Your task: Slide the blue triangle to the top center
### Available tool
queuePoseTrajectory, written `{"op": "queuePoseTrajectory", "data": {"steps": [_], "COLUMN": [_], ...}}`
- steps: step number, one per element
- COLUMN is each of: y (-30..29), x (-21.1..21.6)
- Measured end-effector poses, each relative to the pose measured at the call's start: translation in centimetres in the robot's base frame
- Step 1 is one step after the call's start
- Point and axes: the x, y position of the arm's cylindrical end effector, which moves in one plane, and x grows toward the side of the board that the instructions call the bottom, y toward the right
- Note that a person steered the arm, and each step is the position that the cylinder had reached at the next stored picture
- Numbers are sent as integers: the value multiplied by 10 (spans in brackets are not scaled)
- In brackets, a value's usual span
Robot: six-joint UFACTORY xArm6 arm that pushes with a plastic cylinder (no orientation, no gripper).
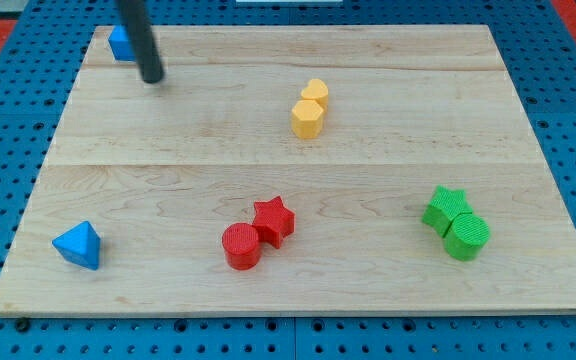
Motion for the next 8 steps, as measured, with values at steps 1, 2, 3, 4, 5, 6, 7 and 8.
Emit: {"op": "queuePoseTrajectory", "data": {"steps": [1, 2, 3, 4, 5, 6, 7, 8], "y": [57, 71, 65, 12, -72, -95, -93, -26], "x": [32, 116, 214, 278, 280, 233, 172, 160]}}
